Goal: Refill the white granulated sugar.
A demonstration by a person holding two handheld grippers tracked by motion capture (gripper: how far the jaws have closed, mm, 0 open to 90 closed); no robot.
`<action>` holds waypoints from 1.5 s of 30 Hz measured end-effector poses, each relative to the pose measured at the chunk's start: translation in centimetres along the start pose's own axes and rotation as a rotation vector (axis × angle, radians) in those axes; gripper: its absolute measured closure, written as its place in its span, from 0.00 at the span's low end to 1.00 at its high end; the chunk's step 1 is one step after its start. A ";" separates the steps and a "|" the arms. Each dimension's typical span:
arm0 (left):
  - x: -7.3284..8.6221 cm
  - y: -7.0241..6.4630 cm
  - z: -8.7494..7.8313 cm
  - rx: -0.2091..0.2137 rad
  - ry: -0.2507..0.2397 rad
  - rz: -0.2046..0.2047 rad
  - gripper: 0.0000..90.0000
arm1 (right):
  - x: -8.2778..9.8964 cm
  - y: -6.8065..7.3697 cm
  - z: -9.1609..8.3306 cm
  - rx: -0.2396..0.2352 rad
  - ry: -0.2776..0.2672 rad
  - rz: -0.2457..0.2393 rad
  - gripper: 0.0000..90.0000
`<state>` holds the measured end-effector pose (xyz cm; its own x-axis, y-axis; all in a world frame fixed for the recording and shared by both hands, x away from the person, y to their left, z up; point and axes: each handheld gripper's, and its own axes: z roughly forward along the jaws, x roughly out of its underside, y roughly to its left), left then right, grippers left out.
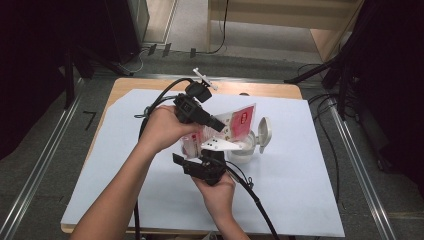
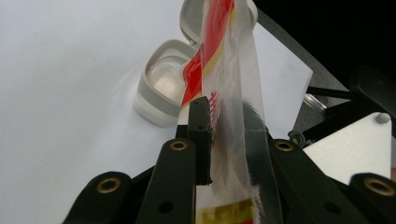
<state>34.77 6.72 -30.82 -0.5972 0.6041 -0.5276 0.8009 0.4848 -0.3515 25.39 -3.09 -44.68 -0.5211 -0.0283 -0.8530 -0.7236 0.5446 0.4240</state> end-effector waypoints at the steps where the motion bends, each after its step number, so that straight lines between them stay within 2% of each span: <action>1: 0.2 0.0 0.0 0.001 -0.001 -0.005 0.90 | 0.1 0.0 0.1 0.000 0.004 -0.003 0.61; 9: 1.0 0.4 0.0 -0.010 0.001 -0.005 0.93 | 0.9 -0.4 0.2 -0.014 0.022 -0.029 0.61; 16: 1.8 0.6 0.2 -0.012 0.006 -0.007 0.93 | 1.3 -0.8 0.4 -0.004 0.052 -0.042 0.60; 19: 2.0 0.8 0.2 -0.005 -0.003 -0.012 0.93 | 1.5 -0.9 0.5 0.002 0.057 -0.048 0.59; 22: 2.6 1.1 0.3 0.012 -0.034 -0.023 0.93 | 1.7 -1.1 0.5 0.001 0.061 -0.048 0.59; 24: 2.8 1.3 0.3 0.024 -0.034 -0.025 0.93 | 1.8 -1.2 0.6 0.002 0.069 -0.051 0.59; 28: 3.0 1.3 0.1 0.017 -0.027 -0.030 0.94 | 2.0 -1.3 0.7 0.010 0.082 -0.060 0.59; 43: 3.8 1.3 -0.9 0.044 -0.045 -0.008 0.97 | 1.9 -1.7 0.2 0.019 0.087 -0.113 0.60; 45: 3.9 1.4 -1.1 0.040 -0.047 -0.006 0.98 | 1.9 -1.8 0.1 0.016 0.091 -0.105 0.59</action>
<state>33.53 10.43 -32.49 -0.5999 0.5709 -0.5605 0.7991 0.4621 -0.3846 25.73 -4.02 -47.05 -0.4827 -0.1613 -0.8608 -0.7694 0.5477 0.3288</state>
